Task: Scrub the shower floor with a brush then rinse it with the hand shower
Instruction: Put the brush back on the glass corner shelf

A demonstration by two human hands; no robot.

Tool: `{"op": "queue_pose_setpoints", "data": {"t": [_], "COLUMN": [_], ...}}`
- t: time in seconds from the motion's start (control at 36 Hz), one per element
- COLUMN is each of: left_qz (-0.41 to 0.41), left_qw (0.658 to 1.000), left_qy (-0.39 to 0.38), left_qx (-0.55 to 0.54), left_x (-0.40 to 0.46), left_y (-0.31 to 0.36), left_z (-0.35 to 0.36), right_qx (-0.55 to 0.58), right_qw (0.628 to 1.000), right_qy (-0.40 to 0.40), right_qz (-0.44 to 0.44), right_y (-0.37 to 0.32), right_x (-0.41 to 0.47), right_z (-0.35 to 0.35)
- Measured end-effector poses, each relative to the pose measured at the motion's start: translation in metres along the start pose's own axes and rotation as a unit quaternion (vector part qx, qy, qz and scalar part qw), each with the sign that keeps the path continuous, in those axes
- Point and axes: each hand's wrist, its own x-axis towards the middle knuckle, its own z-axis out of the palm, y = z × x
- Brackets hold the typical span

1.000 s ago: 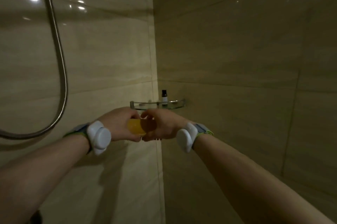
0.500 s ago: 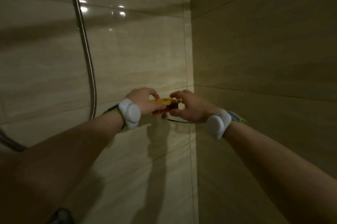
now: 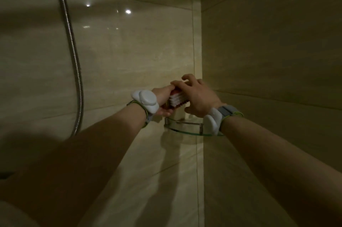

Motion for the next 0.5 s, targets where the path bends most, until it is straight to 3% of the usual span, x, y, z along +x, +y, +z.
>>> {"op": "queue_pose_setpoints", "data": {"t": [0.11, 0.22, 0.33, 0.44, 0.5], "left_qz": [-0.046, -0.058, -0.051, 0.066, 0.083], "left_qw": [0.995, 0.993, 0.997, 0.977, 0.966], "left_qy": [-0.084, -0.092, -0.057, 0.058, 0.084], "left_qx": [-0.037, -0.034, -0.007, 0.193, 0.232], "left_x": [0.012, 0.016, 0.01, 0.01, 0.015], "left_y": [0.0, -0.001, 0.002, 0.004, 0.002], "left_z": [-0.004, -0.003, -0.005, 0.002, 0.005], "right_qx": [-0.05, -0.066, -0.079, -0.081, -0.083], "right_qw": [0.998, 0.996, 0.994, 0.987, 0.982], "right_qy": [0.029, 0.012, -0.066, -0.135, -0.164], "right_qz": [-0.03, -0.053, -0.047, -0.042, -0.036], "right_y": [0.007, 0.008, 0.004, 0.0, 0.001], "right_x": [0.01, 0.017, 0.027, 0.041, 0.046], "right_z": [0.001, -0.003, -0.016, -0.014, -0.012]}}
